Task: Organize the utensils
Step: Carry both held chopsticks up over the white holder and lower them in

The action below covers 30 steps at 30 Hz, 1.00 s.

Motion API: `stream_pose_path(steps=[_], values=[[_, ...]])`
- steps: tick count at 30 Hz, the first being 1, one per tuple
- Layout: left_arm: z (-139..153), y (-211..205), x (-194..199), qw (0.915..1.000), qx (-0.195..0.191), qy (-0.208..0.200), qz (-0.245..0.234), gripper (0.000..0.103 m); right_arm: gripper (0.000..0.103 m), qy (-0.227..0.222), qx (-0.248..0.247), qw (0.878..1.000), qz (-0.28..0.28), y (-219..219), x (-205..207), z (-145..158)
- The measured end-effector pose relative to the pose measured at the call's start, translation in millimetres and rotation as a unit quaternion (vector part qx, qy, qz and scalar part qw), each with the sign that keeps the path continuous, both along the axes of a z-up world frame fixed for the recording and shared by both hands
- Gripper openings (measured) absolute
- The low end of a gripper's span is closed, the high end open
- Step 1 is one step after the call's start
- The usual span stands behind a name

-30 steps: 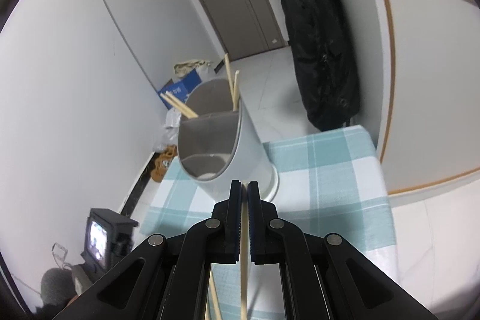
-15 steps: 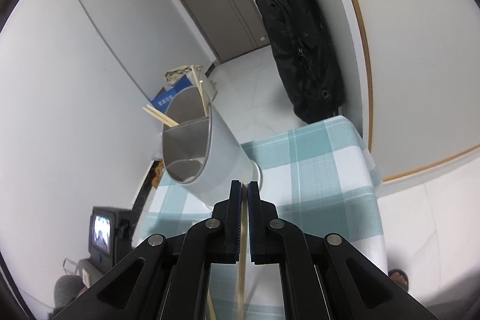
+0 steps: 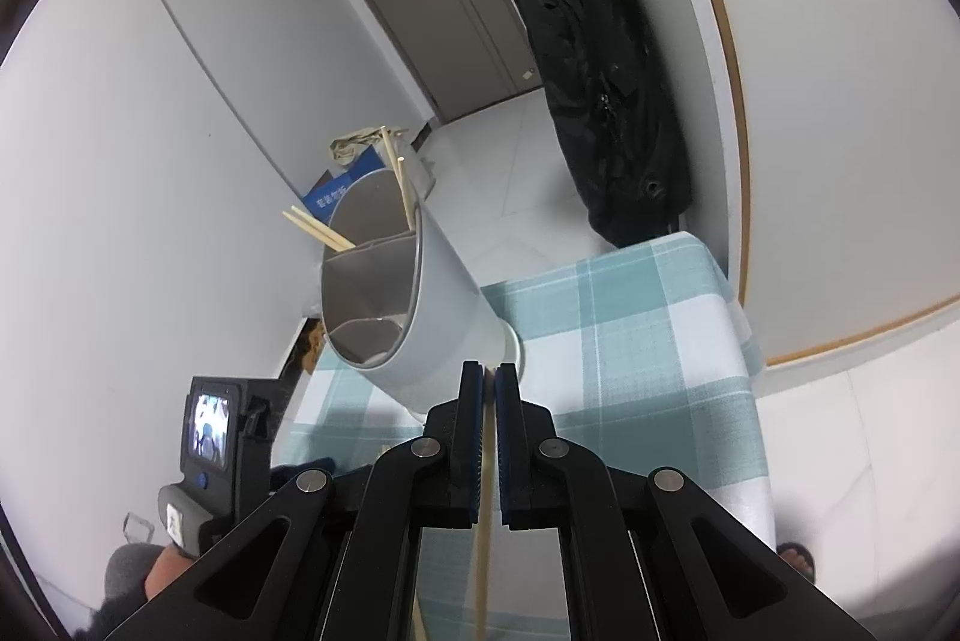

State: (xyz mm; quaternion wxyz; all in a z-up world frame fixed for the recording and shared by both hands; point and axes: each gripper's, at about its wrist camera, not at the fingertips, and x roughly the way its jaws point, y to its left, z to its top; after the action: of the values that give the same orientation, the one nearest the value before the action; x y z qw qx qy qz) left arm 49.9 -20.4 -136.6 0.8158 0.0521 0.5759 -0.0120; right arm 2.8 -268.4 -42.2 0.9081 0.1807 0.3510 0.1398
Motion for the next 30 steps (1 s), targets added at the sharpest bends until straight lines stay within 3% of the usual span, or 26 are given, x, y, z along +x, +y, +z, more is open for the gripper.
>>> stream_pose_path(steps=[2,3,6,13,21,26,30], values=[[0.0,-6.6,0.9,1.0,0.003,0.001,-0.009,0.008,0.003,0.002,0.0,1.0,0.0,-0.7,1.9,-1.2],[-0.2,-9.4,1.4,0.9999,0.008,0.0,-0.012,0.006,0.003,0.003,0.001,1.0,0.0,-0.8,3.1,-1.9],[0.7,-11.6,1.8,0.9998,0.017,-0.003,-0.009,0.005,0.003,0.006,0.001,1.0,0.0,-0.9,5.7,-3.1],[3.2,1.0,7.0,0.9997,-0.013,-0.01,0.017,0.003,0.003,0.003,-0.002,1.0,0.004,1.9,8.7,-1.9],[42.1,9.6,-7.3,0.9918,-0.071,-0.099,0.04,0.002,0.003,-0.009,-0.009,1.0,0.004,4.7,3.3,0.0],[71.7,14.5,-26.7,0.9798,-0.12,-0.152,0.049,0.002,0.003,-0.022,-0.006,1.0,0.0,4.1,-7.7,3.7],[96.7,17.4,-42.2,0.9706,-0.132,-0.195,0.049,0.002,0.003,-0.039,-0.008,0.999,0.002,7.1,-17.2,10.5]])
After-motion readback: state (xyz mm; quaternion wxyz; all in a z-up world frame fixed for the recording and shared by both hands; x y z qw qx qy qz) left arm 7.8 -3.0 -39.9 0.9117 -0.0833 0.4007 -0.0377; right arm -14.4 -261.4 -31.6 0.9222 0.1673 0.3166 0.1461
